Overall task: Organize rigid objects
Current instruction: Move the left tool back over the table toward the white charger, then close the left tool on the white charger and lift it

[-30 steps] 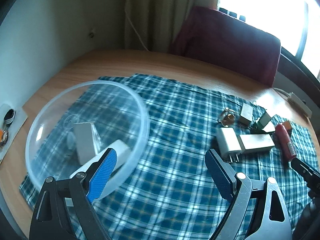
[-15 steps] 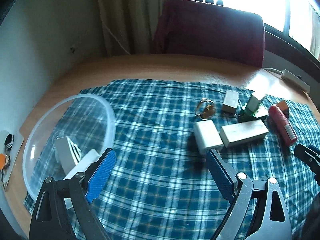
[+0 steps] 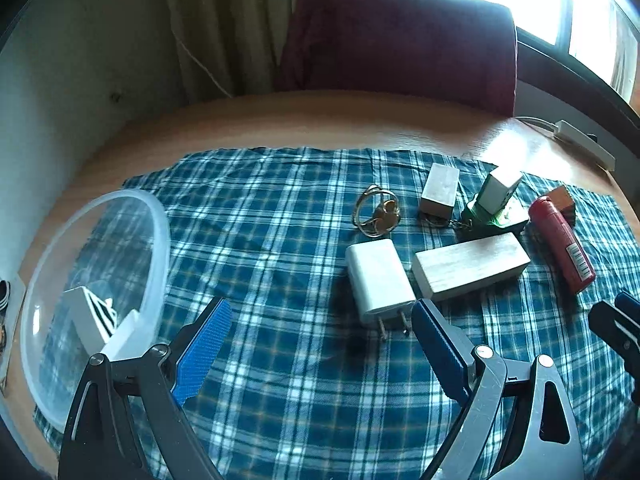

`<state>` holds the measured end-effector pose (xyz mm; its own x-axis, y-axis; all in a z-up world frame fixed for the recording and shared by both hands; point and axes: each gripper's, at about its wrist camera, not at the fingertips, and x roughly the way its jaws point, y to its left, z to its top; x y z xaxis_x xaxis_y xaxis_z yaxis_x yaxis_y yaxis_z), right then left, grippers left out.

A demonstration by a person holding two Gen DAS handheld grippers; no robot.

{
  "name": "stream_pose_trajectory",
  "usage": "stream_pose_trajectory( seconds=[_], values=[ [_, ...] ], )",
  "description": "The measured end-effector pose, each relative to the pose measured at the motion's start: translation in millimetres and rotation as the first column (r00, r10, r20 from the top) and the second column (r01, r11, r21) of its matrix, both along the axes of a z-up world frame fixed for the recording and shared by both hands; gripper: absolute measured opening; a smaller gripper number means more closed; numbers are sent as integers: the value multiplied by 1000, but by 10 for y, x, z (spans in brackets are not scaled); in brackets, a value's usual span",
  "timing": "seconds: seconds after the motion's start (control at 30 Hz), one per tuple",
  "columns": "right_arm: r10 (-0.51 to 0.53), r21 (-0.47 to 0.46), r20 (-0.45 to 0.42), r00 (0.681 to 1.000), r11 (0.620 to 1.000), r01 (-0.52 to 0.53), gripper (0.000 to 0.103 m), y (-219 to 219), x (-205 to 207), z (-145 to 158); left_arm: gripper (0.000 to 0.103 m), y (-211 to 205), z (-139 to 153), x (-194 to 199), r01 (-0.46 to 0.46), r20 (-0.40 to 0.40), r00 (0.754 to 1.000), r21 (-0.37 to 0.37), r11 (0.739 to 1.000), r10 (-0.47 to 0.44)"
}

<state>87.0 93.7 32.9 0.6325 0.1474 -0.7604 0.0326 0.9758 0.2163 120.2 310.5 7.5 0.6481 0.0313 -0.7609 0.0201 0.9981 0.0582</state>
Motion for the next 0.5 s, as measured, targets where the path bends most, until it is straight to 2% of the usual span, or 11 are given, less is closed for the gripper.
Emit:
stream_pose_trajectory(
  seconds=[0.23, 0.37, 0.5],
  values=[
    [-2, 4, -3, 1000, 1000, 2, 99, -8, 6, 1, 92, 1, -77, 64, -20, -24, 1000, 6, 1000, 20],
    [0, 3, -3, 1000, 1000, 0, 99, -18, 11, -2, 92, 176, -109, 93, -68, -44, 997, -15, 998, 67],
    [-3, 2, -4, 1000, 1000, 3, 99, -19, 1, -8, 92, 210, -90, 104, -70, -49, 996, -33, 997, 68]
  ],
)
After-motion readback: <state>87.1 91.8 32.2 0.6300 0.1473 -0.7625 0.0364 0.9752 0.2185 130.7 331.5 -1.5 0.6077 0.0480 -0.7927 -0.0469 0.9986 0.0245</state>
